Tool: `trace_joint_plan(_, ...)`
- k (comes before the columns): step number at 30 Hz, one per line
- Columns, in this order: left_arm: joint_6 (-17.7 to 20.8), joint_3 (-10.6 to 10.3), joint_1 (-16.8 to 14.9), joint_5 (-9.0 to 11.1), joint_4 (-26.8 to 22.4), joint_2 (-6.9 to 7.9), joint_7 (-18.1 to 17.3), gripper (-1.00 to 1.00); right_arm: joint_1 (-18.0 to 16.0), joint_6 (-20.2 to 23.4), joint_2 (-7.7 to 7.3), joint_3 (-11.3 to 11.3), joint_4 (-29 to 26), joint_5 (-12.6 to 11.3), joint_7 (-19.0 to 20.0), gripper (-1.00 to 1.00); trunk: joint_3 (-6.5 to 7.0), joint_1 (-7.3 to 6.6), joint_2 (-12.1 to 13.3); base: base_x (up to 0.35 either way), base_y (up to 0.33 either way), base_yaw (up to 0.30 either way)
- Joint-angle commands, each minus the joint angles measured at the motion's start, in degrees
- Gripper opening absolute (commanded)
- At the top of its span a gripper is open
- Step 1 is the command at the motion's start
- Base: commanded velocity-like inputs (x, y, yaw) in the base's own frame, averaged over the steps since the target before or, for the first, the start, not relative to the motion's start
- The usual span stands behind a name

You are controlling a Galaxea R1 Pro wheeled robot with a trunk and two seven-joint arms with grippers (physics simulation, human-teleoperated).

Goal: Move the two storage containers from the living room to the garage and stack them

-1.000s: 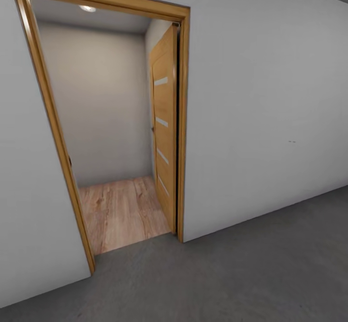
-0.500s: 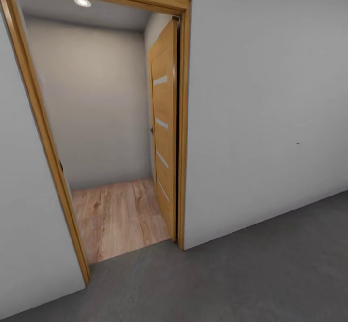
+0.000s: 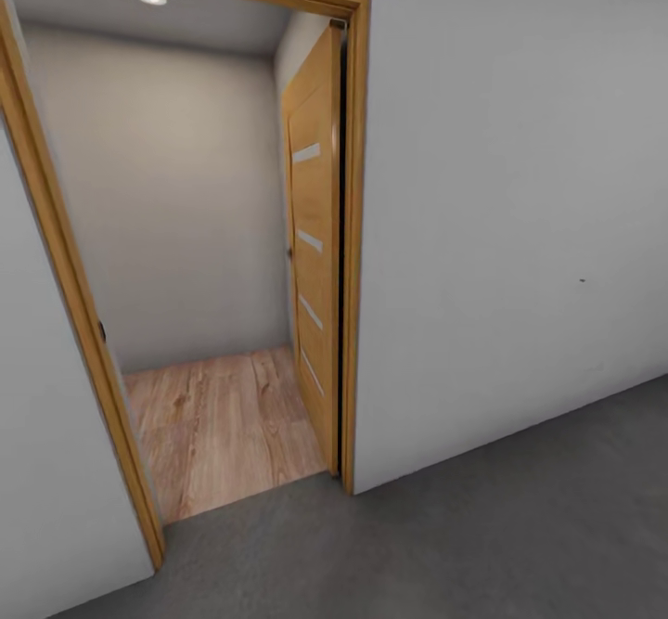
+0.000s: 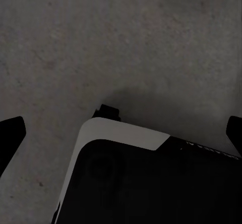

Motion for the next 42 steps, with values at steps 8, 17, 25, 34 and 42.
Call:
trace_joint_plan(8,-0.1,-0.5,0.0,0.4,0.0,-0.01,0.1,1.0,-0.1,-0.3,-0.03,-0.5,0.2,0.6,-0.2,1.0,-0.08,0.02,0.0,0.16,0.0,0.0)
trace_joint_plan(17,-0.1,-0.4,0.0,0.5,0.0,-0.01,0.1,1.0,-0.1,-0.3,0.01,-0.5,0.2,0.5,-0.3,1.0,-0.08,0.02,0.0,0.126,0.0,0.0)
trace_joint_plan(25,-0.1,-0.5,0.0,0.5,0.0,-0.01,0.1,1.0,-0.1,-0.2,0.03,-0.6,0.2,0.6,-0.3,1.0,-0.08,0.02,0.0,0.047,0.0,0.0)
trace_joint_plan(34,-0.1,-0.5,0.0,0.4,0.0,-0.01,0.1,1.0,-0.1,-0.3,-0.03,-0.4,0.2,0.6,-0.3,1.0,-0.08,0.02,0.0,0.011,0.0,0.0)
trace_joint_plan(42,-0.1,-0.5,0.0,0.4,0.0,0.02,0.1,1.0,-0.1,-0.3,0.0,-0.4,0.2,0.7,-0.3,1.0,-0.08,0.02,0.0,0.164,0.0,0.0)
